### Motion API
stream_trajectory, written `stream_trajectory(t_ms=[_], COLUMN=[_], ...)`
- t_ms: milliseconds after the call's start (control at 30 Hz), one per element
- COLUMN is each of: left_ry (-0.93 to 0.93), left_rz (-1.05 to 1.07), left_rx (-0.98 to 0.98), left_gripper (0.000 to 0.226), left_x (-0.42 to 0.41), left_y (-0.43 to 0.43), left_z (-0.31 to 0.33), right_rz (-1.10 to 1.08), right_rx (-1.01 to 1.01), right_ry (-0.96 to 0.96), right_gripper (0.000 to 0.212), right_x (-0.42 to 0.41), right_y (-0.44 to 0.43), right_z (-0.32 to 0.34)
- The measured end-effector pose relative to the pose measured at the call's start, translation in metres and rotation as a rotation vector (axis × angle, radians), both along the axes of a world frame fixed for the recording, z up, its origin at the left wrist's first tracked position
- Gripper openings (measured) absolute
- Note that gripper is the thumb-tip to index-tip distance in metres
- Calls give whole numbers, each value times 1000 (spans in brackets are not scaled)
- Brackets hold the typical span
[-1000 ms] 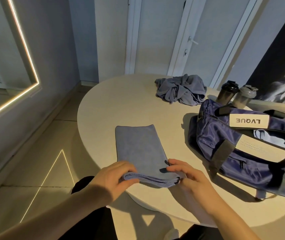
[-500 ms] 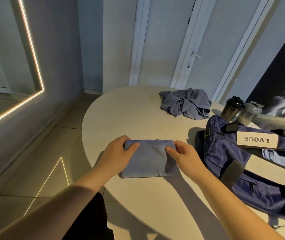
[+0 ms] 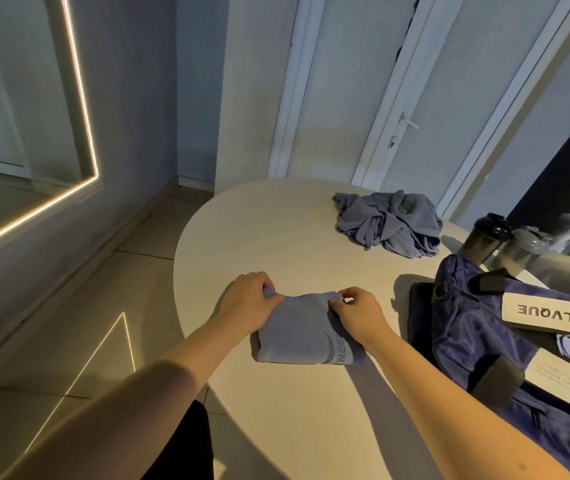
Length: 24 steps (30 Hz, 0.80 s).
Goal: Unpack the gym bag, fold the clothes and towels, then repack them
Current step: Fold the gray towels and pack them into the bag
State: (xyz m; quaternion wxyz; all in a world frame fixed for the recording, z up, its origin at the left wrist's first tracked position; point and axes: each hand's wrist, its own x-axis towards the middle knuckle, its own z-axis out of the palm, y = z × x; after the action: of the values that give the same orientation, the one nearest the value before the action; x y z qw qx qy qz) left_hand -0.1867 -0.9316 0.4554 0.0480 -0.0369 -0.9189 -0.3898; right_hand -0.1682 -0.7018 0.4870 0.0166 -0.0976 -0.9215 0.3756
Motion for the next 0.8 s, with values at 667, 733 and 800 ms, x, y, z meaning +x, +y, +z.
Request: stream_trajectory(t_ms=[667, 733, 800], left_ry=[170, 165, 159], left_rz=[-303, -299, -299], left_rx=[-454, -472, -525], left_gripper=[87, 83, 70], left_x=[31, 33, 32], left_y=[6, 5, 7], left_z=[-22, -21, -15], right_rz=[340, 340, 301], right_rx=[467, 459, 447], right_ry=[202, 189, 199], right_gripper=[85, 87, 68], right_x=[50, 54, 60], right_y=[-20, -22, -22], right_z=[-40, -37, -32])
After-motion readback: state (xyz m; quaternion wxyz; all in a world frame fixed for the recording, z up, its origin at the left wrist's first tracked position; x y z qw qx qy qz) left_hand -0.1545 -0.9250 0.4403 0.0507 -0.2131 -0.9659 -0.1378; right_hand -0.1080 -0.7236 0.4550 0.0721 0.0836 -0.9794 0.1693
